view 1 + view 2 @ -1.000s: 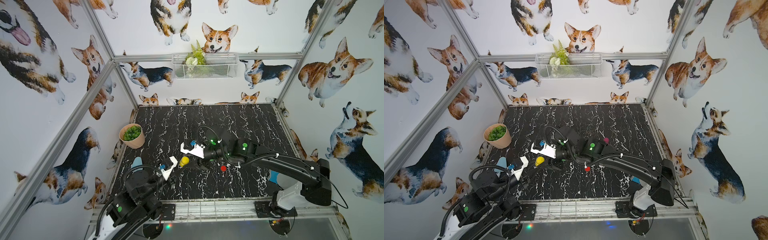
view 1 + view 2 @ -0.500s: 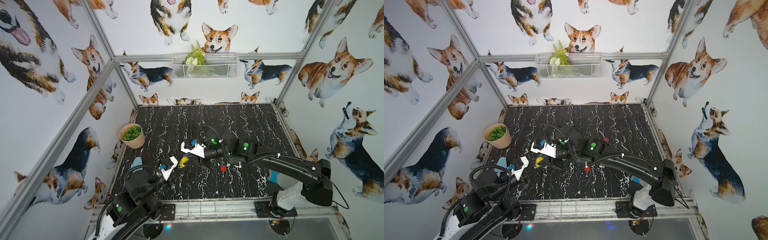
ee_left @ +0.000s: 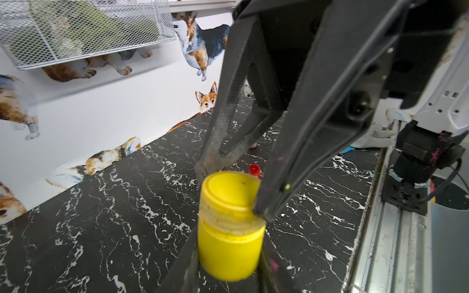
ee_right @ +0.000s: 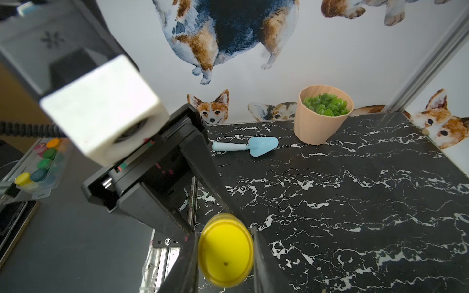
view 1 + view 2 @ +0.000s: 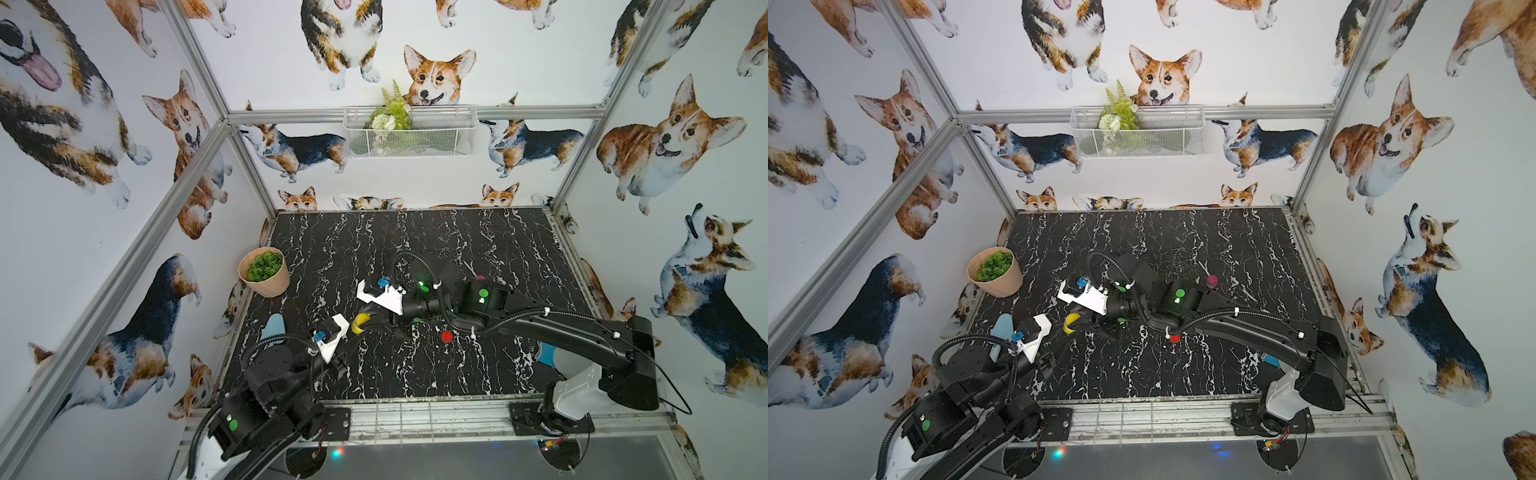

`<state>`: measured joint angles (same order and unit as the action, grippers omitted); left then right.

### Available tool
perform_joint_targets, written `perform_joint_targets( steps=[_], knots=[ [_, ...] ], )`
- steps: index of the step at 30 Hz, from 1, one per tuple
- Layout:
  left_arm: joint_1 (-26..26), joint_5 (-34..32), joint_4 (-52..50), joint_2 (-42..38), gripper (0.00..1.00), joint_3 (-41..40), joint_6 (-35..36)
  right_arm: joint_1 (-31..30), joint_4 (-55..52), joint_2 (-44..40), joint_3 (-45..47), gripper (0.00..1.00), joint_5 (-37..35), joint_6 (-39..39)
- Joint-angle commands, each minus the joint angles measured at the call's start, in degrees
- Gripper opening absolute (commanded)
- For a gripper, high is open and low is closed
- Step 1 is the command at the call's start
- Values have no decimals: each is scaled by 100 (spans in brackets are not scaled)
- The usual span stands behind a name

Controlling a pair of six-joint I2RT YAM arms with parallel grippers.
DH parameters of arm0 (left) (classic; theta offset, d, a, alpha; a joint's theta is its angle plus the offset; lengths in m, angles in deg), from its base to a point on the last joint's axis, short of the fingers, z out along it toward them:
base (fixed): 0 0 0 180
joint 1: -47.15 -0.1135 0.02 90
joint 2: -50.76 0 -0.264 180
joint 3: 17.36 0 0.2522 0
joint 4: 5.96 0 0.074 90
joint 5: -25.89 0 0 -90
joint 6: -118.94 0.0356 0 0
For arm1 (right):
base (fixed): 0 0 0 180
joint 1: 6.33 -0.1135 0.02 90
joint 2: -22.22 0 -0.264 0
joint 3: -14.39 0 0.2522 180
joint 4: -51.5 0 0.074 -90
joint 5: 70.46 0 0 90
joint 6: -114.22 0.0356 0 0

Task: Close the paint jar lid
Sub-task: Screw the lid onto the paint jar.

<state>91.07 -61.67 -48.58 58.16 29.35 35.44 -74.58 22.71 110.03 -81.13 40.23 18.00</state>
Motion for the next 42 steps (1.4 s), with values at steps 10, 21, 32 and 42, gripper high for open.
perform_joint_targets(
  steps=[10,21,32,42],
  knots=[
    [-128,-1055,610,-128,25,71,139,-368,-35,810,-352,24,-1939,1513],
    [-589,-1744,609,-134,25,78,18,-731,318,1446,-482,23,-3198,2344],
    [-841,-1708,567,31,25,88,-65,-776,659,1422,-343,40,-3300,2577],
    [-841,-1537,507,343,25,108,-121,-760,1546,349,712,87,-2382,1952]
  ],
)
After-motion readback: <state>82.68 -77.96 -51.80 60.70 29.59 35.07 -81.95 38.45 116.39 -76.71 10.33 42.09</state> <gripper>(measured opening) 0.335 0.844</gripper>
